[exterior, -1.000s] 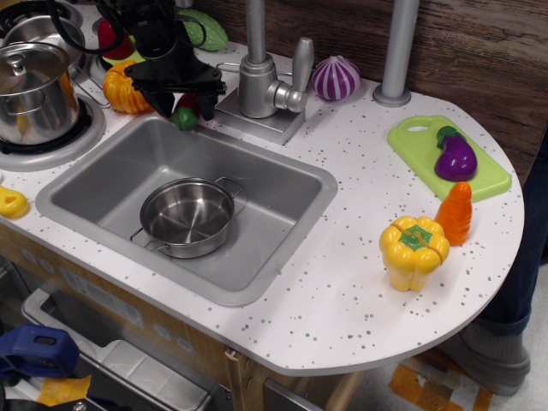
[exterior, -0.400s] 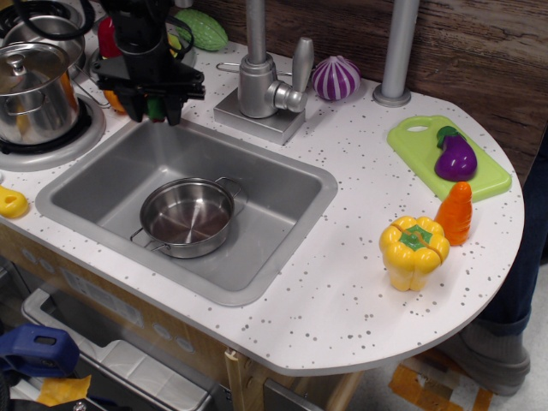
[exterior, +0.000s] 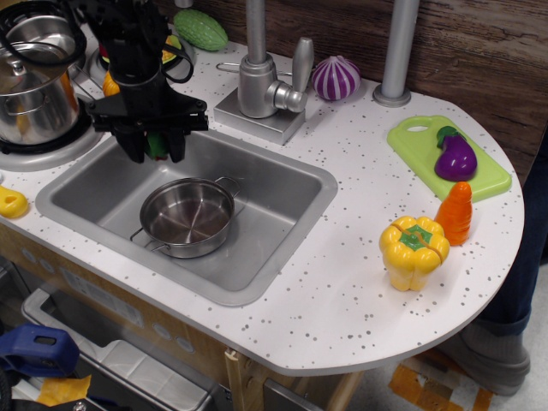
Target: Put pepper in pot or pan
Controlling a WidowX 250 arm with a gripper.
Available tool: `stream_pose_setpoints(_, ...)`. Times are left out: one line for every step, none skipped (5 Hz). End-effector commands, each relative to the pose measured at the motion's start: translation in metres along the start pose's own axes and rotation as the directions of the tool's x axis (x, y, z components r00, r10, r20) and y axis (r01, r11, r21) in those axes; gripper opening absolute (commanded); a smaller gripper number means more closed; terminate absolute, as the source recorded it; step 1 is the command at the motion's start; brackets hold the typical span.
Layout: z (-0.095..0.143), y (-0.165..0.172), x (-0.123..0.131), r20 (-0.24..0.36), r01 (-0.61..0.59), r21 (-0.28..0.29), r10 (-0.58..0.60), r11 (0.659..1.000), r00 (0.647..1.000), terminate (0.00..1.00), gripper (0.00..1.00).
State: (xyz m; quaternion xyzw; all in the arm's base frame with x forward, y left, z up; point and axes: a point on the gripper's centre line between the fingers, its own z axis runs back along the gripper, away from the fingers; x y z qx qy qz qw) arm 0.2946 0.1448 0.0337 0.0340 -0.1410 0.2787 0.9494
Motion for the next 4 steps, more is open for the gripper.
stream_pose_setpoints(-0.0139,-0.0028,-0.0022,0.031,-0.028,-0.077,0.031,0.997,0.999,0.00,1.00)
stream_pose_setpoints(-0.0161,-0.0067,-0.0043,0.040,-0.022,-0.098,0.026,0.995,0.999,0.00,1.00)
stream_pose_setpoints(-0.0161,-0.0067,-0.0043,0.040,-0.022,-0.098,0.026,0.995,0.999,0.00,1.00)
stream_pose_setpoints(-0.0161,-0.0067,-0.0043,0.040,-0.022,-0.098,0.026,0.995,0.999,1.00,1.00)
